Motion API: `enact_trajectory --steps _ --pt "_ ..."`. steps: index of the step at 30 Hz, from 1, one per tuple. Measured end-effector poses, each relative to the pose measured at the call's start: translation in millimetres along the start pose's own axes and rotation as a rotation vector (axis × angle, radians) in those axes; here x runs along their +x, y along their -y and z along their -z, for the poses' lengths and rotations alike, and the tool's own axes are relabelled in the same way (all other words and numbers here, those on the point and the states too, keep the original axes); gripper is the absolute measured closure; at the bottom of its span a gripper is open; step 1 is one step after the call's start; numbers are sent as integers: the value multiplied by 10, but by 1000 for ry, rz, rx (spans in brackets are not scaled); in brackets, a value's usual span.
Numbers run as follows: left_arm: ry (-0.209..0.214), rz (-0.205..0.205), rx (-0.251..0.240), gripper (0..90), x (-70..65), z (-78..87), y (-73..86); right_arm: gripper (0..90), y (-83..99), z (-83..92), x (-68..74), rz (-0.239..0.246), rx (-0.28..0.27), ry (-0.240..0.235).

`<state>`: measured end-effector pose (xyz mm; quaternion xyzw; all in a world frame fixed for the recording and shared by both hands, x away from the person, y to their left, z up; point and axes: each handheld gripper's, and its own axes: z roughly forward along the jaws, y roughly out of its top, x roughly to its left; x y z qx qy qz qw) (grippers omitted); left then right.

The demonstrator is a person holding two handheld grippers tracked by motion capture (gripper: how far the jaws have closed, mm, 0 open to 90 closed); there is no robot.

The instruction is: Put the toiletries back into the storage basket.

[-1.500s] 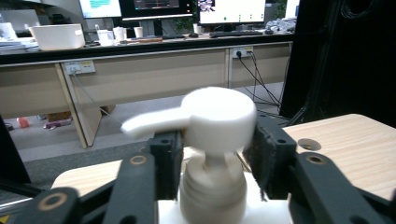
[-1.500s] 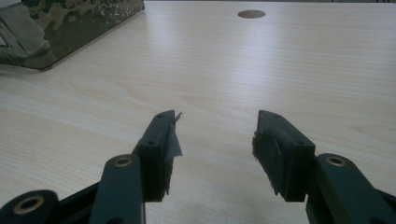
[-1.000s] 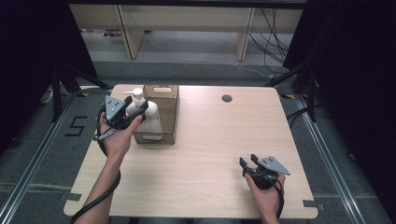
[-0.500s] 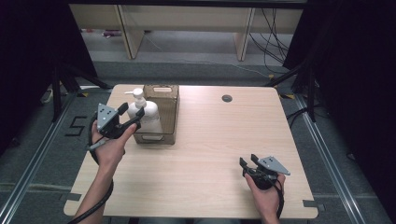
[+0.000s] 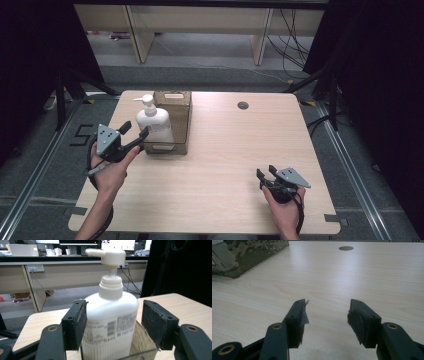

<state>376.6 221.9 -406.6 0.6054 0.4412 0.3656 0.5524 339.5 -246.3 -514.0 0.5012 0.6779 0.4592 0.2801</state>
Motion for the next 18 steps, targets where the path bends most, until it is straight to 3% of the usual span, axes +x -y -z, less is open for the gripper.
enact_trajectory --steps 7,18 --pt "20 17 30 369 39 108 257 484 -2 5 3 -7 4 1" --pt "1 -5 64 378 162 193 696 483 1 2 -7 -2 -4 4"
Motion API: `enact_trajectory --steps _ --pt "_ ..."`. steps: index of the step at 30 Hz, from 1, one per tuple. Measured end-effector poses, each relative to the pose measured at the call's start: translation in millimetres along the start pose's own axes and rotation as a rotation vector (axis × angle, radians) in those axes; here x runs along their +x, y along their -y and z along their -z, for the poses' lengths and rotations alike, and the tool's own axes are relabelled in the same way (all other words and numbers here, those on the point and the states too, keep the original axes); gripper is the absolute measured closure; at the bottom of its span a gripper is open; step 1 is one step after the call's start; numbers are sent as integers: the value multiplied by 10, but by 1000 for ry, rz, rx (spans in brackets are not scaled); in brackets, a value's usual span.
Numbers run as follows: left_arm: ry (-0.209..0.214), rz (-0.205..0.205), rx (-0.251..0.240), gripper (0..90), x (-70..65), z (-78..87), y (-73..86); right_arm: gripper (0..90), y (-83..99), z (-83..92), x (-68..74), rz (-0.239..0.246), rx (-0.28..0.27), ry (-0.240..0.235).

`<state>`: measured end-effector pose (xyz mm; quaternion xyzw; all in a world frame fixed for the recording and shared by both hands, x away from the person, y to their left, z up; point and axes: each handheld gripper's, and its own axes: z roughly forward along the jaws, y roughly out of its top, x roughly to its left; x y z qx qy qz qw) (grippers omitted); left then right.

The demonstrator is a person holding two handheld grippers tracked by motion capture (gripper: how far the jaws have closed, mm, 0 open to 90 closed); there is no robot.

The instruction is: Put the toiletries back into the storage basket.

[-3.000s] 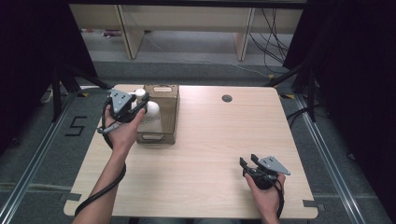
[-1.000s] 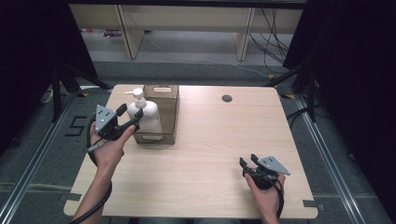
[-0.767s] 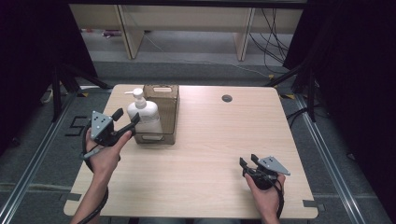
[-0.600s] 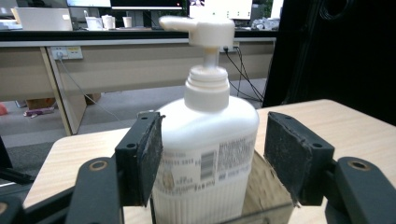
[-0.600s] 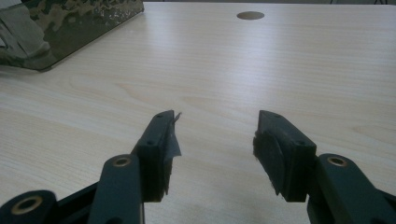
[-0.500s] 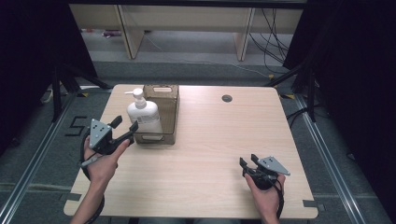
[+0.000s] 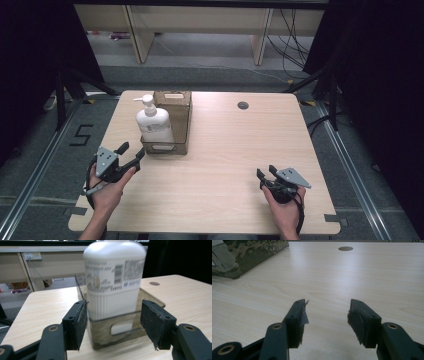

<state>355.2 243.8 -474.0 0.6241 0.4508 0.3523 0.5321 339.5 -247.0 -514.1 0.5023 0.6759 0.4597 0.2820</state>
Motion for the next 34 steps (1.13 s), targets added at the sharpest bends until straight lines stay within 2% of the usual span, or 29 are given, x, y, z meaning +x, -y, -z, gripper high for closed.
enact_trajectory --steps 1,2,4,5,6,9,13,14,15,16,18,19,24,31,32,34 --pt "0 0 0 378 0 0 0 482 0 0 0 0 0 0" --pt "-13 -9 4 378 17 -2 81 483 0 -1 0 0 1 0" --pt "-19 -16 7 378 34 -7 135 483 0 -2 -1 0 1 0" --pt "-29 -16 18 378 47 -5 175 482 3 1 17 -26 4 -2" --pt "-32 -12 21 377 56 -7 203 482 3 1 18 -27 4 -2" --pt "-48 -4 32 375 98 -4 332 482 0 -2 -1 -1 0 0" --pt "-61 -17 25 373 111 -12 417 482 0 -1 -1 0 1 -2" --pt "-64 -19 21 374 117 -19 440 482 0 11 20 -31 14 -2" --pt "-64 -19 21 374 117 -19 440 482 0 11 20 -31 14 -2" --pt "-70 -20 40 373 123 -27 488 481 1 1 -4 3 5 4" --pt "-68 -13 47 364 129 -38 497 481 0 3 -2 0 6 1" --pt "-76 -33 41 366 130 -35 496 481 -1 0 -3 0 9 -2" --pt "-69 -47 38 365 120 -32 498 481 -5 13 -8 -4 12 -18" --pt "-65 -28 42 369 139 -38 496 481 2 9 -13 0 7 -4" --pt "-59 -26 41 368 142 -42 496 481 4 11 11 -29 12 -3" --pt "-50 -24 30 366 147 -53 500 481 2 12 3 -15 13 -1"
